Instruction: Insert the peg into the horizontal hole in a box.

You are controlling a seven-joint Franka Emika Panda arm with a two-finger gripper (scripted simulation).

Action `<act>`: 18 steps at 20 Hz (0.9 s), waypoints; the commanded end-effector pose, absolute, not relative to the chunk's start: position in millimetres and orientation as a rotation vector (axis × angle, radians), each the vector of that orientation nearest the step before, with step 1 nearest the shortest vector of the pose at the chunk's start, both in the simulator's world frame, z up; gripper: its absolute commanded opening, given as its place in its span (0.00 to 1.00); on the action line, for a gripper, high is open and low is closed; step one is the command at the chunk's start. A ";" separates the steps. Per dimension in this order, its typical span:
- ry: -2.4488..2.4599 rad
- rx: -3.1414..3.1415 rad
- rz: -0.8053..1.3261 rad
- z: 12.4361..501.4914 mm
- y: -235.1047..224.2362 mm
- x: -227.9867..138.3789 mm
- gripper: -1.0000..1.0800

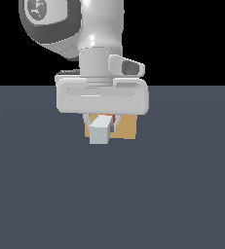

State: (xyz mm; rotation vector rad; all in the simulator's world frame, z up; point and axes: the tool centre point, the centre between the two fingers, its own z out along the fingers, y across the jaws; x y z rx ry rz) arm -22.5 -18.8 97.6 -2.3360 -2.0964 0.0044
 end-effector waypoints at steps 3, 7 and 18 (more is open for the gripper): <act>-2.098 -2.336 0.001 98.8 -6.4 -20.9 0.00; -2.099 -2.337 0.000 99.2 18.0 -18.7 0.00; -2.099 -2.338 -0.002 100.2 84.0 -10.8 0.00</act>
